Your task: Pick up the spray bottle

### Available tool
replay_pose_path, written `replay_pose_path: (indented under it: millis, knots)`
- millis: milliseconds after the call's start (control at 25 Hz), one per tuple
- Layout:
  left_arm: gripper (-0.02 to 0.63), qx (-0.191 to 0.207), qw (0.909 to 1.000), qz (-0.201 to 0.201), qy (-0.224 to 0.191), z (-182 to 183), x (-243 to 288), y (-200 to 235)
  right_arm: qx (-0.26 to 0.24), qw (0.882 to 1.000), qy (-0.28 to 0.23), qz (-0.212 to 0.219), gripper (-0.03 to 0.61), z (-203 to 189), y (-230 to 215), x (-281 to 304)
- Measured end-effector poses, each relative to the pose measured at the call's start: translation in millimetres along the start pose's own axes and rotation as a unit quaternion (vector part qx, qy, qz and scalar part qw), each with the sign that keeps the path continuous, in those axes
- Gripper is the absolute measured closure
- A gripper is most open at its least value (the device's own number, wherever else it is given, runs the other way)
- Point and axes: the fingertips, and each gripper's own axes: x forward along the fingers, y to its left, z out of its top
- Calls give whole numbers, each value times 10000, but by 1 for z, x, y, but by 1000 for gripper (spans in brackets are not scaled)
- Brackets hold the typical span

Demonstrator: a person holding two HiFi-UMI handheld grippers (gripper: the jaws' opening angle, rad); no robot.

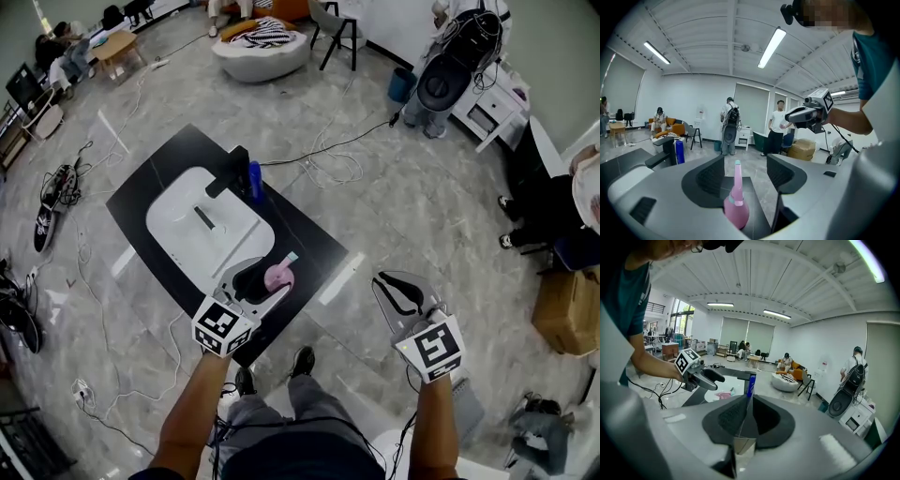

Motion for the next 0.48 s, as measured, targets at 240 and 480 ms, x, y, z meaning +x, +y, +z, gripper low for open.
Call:
replay_pose_path:
  millis: [240,480]
  knots:
    - [333,-112,9998,106,101,-30,27,13,42,9998,166,37,528,-25,-4,13]
    - [334,-228,9993,173,229,-55,44,22,180,9992,342,62,529,-48,-2,20]
